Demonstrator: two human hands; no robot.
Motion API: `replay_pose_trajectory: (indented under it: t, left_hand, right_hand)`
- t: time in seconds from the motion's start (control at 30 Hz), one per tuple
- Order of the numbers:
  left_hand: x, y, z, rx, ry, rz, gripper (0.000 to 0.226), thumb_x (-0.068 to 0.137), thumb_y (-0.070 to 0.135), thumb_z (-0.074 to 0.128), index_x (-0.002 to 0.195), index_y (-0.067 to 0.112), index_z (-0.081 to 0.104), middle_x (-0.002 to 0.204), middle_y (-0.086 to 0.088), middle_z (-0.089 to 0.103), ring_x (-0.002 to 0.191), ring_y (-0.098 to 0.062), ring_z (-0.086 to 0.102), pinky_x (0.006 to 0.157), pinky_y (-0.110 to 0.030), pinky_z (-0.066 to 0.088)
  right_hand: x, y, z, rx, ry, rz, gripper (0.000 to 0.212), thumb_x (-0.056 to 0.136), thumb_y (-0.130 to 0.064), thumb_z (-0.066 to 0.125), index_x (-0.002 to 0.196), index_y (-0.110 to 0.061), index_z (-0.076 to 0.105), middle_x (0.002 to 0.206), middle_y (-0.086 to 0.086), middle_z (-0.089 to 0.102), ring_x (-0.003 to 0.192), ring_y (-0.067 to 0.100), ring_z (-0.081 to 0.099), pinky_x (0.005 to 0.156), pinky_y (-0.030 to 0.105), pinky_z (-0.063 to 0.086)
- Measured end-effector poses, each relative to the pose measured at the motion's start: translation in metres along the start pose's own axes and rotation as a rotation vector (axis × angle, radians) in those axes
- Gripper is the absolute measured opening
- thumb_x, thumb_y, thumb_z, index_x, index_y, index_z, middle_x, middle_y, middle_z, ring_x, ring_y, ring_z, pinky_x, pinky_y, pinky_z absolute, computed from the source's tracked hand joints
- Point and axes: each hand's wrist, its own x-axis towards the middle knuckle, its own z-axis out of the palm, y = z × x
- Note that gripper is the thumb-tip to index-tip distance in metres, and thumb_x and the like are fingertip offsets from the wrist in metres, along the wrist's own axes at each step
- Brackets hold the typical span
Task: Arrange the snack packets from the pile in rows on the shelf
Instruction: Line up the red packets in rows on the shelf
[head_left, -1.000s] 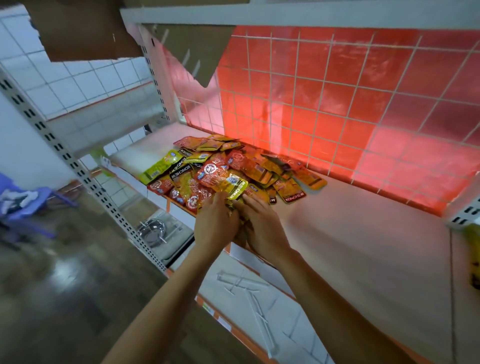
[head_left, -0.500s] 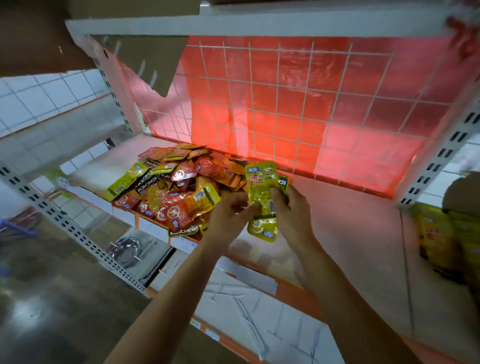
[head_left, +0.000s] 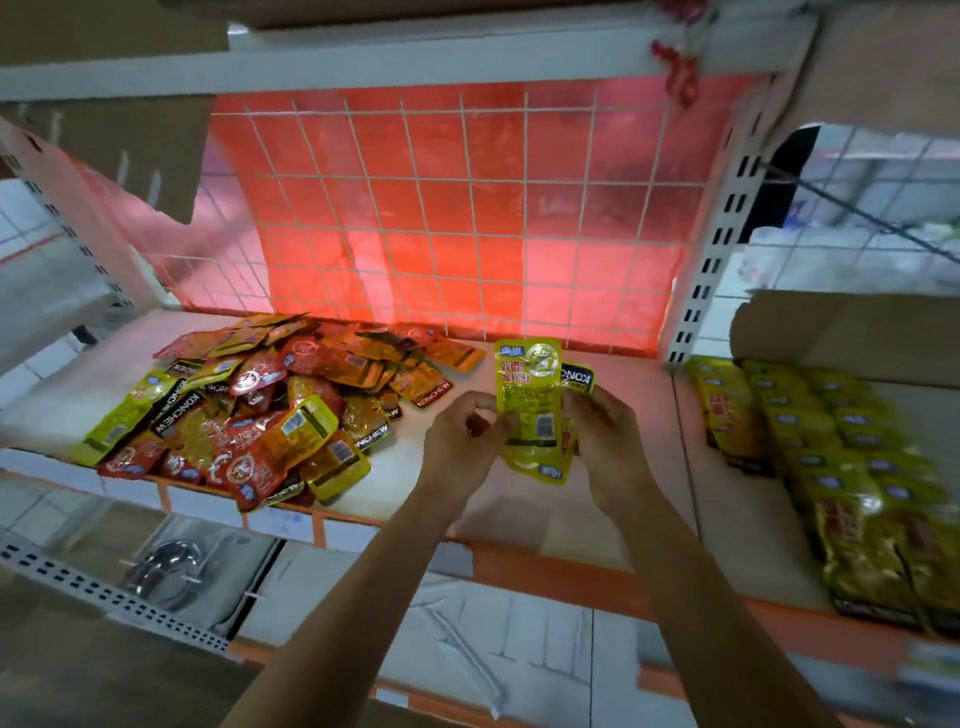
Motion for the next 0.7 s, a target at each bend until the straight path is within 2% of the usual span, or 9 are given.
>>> replay_pose_trajectory:
  t: [0.1,0.17,0.27,0.33,0.4,0.47,0.57,0.63,0.7]
  left_hand:
    - [-0.007,0.013,0.019,-0.148,-0.074,-0.034,0.011,0.099,0.013,0.047,0.093,0.017,0.055,0.049,0.001,0.055,0.040,-0.015,0.049,0.043,-0.023,0.039]
    - [-0.013,0.023,0.032,-0.315,-0.123,-0.084,0.016,0.101,0.009,0.040,0.092,0.013,0.052,0.056,-0.003,0.063,0.049,-0.021,0.062,0.048,-0.027,0.051]
    - [-0.018,0.035,0.053,-0.553,-0.179,-0.181,0.022,0.103,0.016,0.034,0.093,0.008,0.052,0.065,-0.011,0.069,0.062,-0.023,0.070,0.058,-0.028,0.057]
    - [-0.018,0.042,0.065,-0.653,-0.208,-0.251,0.028,0.103,0.023,0.032,0.097,0.005,0.053,0.069,-0.013,0.069,0.066,-0.025,0.070,0.058,-0.027,0.056]
    - [-0.017,0.046,0.076,-0.713,-0.238,-0.311,0.038,0.103,0.035,0.031,0.091,0.008,0.055,0.070,-0.012,0.068,0.065,-0.024,0.069,0.057,-0.027,0.056]
    - [-0.018,0.049,0.088,-0.664,-0.246,-0.318,0.039,0.100,0.042,0.039,0.079,0.013,0.054,0.069,-0.006,0.062,0.061,-0.020,0.063,0.053,-0.024,0.052]
    - [-0.022,0.050,0.110,-0.505,-0.291,-0.224,0.013,0.091,0.010,0.061,0.080,0.015,0.055,0.079,-0.003,0.058,0.068,-0.016,0.057,0.054,-0.024,0.047]
    - [-0.024,0.049,0.123,-0.461,-0.350,-0.167,0.024,0.083,-0.006,0.062,0.088,0.017,0.057,0.092,-0.001,0.058,0.077,-0.016,0.059,0.061,-0.029,0.048]
    - [-0.027,0.054,0.133,-0.453,-0.370,-0.138,0.038,0.075,-0.010,0.066,0.098,0.019,0.058,0.101,-0.002,0.059,0.085,-0.018,0.062,0.067,-0.034,0.052]
  right_hand:
    - [-0.005,-0.005,-0.022,0.055,0.079,-0.003,0.014,0.086,-0.020,0.059,0.080,-0.015,0.070,0.082,0.012,0.062,0.079,0.024,0.056,0.074,0.047,0.050]
    - [-0.006,-0.006,-0.039,0.065,0.132,-0.001,0.015,0.087,-0.022,0.061,0.079,-0.012,0.069,0.078,0.011,0.061,0.077,0.023,0.054,0.071,0.040,0.046]
    - [-0.009,-0.010,-0.063,0.054,0.215,-0.029,0.048,0.074,-0.044,0.063,0.085,0.002,0.057,0.072,0.019,0.051,0.075,0.021,0.047,0.066,0.038,0.040]
    - [-0.011,-0.012,-0.080,0.031,0.318,-0.046,0.040,0.074,-0.045,0.062,0.075,-0.006,0.055,0.067,0.017,0.046,0.072,0.020,0.044,0.063,0.037,0.037]
    - [-0.014,-0.015,-0.097,0.048,0.412,-0.031,0.033,0.085,-0.031,0.062,0.064,-0.014,0.044,0.064,0.010,0.040,0.068,0.021,0.041,0.063,0.037,0.035]
    - [-0.016,-0.018,-0.115,0.057,0.454,-0.021,0.027,0.091,-0.026,0.058,0.070,-0.014,0.046,0.069,0.010,0.041,0.070,0.021,0.042,0.063,0.036,0.035]
    - [-0.013,-0.018,-0.142,0.049,0.488,0.048,0.020,0.095,-0.026,0.053,0.080,-0.012,0.052,0.075,0.012,0.052,0.070,0.023,0.051,0.063,0.035,0.042]
    - [-0.011,-0.021,-0.158,0.072,0.489,0.099,0.014,0.094,-0.024,0.052,0.084,-0.016,0.058,0.081,0.011,0.064,0.078,0.028,0.064,0.072,0.039,0.051]
    - [-0.010,-0.027,-0.172,0.120,0.459,0.136,0.009,0.091,-0.018,0.055,0.093,-0.016,0.064,0.090,0.011,0.070,0.086,0.031,0.068,0.080,0.045,0.054]
